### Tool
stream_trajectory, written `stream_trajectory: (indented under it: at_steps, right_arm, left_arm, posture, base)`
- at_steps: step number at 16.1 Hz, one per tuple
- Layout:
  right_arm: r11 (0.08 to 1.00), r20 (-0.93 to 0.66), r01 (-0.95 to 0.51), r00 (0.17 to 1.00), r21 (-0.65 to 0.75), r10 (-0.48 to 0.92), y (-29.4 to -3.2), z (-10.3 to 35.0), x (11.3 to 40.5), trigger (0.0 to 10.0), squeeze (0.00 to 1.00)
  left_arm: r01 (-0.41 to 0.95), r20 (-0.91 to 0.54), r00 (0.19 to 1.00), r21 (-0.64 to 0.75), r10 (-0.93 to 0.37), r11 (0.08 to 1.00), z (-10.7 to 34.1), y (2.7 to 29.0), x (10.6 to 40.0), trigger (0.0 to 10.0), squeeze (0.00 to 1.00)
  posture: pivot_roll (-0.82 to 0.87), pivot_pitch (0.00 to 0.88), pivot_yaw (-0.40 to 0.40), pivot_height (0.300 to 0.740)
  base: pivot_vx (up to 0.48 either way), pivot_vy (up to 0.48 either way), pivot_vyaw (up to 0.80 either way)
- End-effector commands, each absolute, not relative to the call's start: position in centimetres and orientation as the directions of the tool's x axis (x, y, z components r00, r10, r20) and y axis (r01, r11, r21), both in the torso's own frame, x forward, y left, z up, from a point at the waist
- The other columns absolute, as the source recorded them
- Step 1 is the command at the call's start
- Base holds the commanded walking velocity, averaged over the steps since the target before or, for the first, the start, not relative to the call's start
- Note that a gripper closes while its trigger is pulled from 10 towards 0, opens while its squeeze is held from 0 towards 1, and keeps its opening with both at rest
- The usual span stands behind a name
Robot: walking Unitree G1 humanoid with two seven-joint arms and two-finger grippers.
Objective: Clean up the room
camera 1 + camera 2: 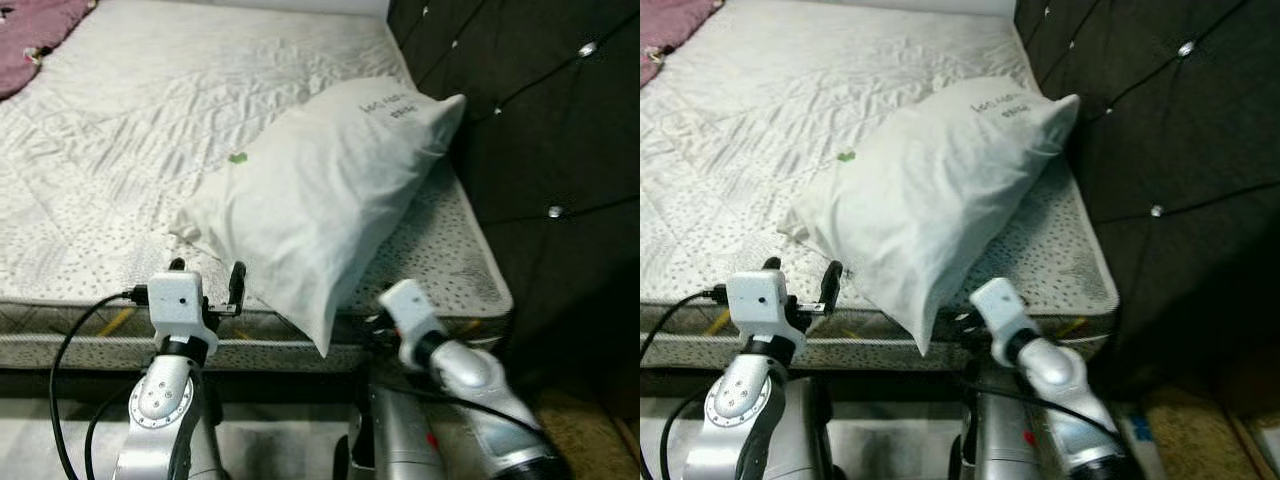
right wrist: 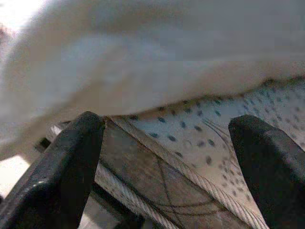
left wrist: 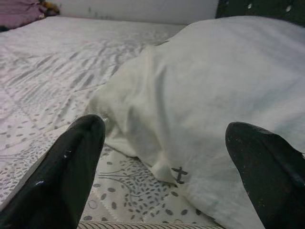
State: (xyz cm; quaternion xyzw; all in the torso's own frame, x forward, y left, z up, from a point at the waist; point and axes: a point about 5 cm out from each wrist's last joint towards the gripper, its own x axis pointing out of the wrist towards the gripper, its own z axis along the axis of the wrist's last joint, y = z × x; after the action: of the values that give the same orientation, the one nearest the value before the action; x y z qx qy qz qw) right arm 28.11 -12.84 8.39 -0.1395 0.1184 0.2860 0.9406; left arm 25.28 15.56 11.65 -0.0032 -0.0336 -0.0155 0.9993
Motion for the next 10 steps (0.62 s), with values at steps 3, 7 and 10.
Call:
stream_trajectory:
  at_steps: [3,7,10]
  right_arm:
    - [0.781,-0.362,-0.624,0.730,-0.008,0.580,-13.8,8.7,26.8,10.0,0.00]
    - [0.760,-0.389,-0.631,0.669,0.155,0.634,-15.6,10.4,26.2,10.0,0.00]
    - [0.761,-0.263,-0.543,0.723,0.356,0.639,-15.6,12.5,26.3,10.0,0.00]
  left_arm:
    - [0.037,0.056,0.998,-0.005,-0.036,0.999,11.6,15.4,25.3,10.0,0.00]
    - [0.048,0.046,0.998,-0.004,-0.047,0.999,11.5,15.6,25.4,10.0,0.00]
    - [0.058,0.047,0.997,-0.006,-0.058,0.998,11.6,15.4,25.7,10.0,0.00]
  posture:
    - [-0.05,0.135,-0.071,0.525]
    - [-0.07,0.133,-0.055,0.525]
    - [-0.07,0.129,-0.049,0.525]
  base:
    - [0.000,0.000,0.00]
    - [0.000,0.000,0.00]
    - [0.000,0.000,0.00]
